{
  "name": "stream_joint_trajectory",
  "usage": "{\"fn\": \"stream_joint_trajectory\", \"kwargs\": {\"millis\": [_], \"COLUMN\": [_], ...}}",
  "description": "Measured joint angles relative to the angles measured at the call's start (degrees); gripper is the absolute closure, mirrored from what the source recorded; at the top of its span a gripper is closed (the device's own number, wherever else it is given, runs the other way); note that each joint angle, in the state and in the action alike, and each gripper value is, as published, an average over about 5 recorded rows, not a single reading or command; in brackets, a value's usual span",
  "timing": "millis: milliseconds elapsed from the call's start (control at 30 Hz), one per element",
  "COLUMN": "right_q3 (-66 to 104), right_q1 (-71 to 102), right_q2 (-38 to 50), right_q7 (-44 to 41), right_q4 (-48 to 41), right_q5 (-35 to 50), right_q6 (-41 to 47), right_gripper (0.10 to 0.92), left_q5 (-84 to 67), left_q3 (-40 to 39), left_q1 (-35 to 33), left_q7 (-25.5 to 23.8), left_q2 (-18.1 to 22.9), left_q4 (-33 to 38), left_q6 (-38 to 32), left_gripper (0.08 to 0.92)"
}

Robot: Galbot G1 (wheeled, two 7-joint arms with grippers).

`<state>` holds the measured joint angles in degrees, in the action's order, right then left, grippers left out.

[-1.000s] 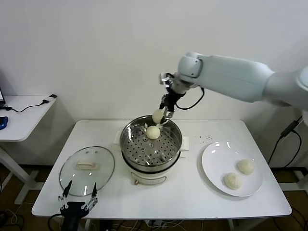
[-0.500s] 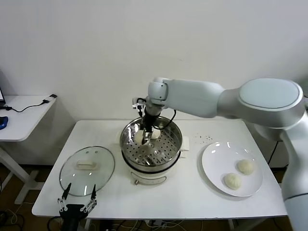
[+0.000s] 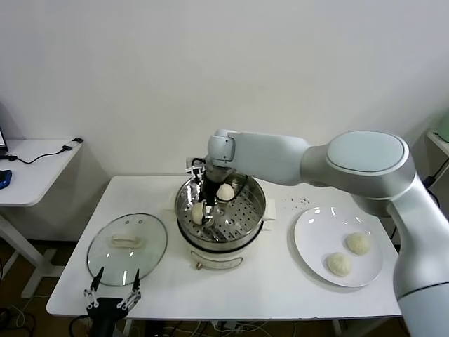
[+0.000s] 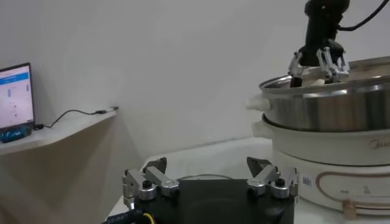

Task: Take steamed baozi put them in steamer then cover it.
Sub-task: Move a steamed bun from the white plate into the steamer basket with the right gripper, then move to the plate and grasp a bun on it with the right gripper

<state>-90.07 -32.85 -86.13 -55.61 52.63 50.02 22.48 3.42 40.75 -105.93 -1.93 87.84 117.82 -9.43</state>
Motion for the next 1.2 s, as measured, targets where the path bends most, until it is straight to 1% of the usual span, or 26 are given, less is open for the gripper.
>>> {"fn": "stream_joint_trajectory", "kwargs": {"millis": [267, 600, 900, 1067, 1200], "right_q3": [-1.1, -3.1, -1.8, 2.6, 7.5], "right_q1": [-5.8, -14.4, -13.4, -6.8, 0.3], "right_q2": [6.2, 21.6, 39.0, 47.4, 52.3], "right_q7": [-1.6, -3.5, -5.0, -5.5, -5.9], "right_q4": [5.8, 17.4, 27.3, 29.7, 30.2], "right_q5": [-0.5, -4.5, -14.4, -21.7, -27.4], "right_q6": [-1.4, -3.5, -4.6, -5.2, -5.5], "right_gripper": [0.203, 0.203, 0.203, 0.203, 0.203], "left_q5": [-0.1, 0.6, 2.0, 2.4, 3.0], "left_q3": [-0.2, -0.6, -0.8, -1.1, -1.4], "left_q1": [-0.1, 0.2, 0.9, 1.1, 1.3], "left_q7": [0.0, 0.0, 0.0, 0.1, 0.1], "left_q2": [-0.2, 0.1, 0.5, 0.4, 0.6], "left_q4": [0.1, 0.7, 0.7, 1.0, 1.2], "left_q6": [-0.1, 0.3, 1.0, 1.7, 2.3], "left_gripper": [0.177, 0.177, 0.177, 0.177, 0.177]}}
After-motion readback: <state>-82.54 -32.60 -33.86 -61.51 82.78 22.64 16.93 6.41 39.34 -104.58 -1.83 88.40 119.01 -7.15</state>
